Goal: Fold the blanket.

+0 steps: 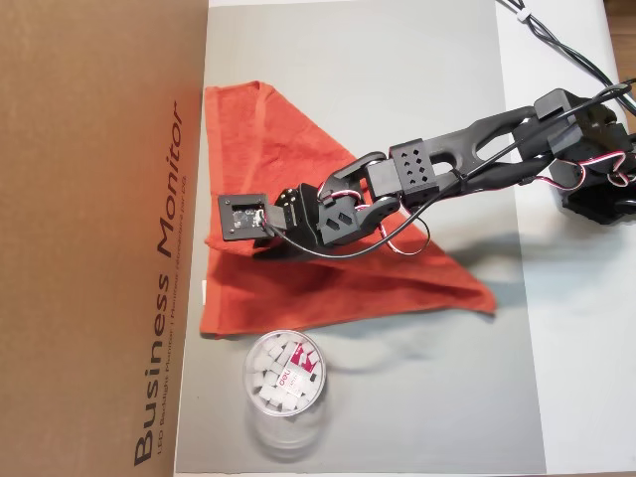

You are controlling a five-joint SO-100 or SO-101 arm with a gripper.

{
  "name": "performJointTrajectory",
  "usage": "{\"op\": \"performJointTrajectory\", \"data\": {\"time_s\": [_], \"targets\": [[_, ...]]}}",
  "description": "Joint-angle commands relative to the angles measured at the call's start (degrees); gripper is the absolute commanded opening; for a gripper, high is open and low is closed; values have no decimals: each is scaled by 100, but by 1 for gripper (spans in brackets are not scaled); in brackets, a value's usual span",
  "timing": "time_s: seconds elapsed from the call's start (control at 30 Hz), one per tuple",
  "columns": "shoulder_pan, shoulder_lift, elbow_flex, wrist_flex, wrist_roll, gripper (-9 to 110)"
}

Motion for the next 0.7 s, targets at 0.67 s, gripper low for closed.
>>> {"op": "performJointTrajectory", "data": {"time_s": [0.67], "targets": [[-1072, -835, -817, -686, -1547, 0]]}}
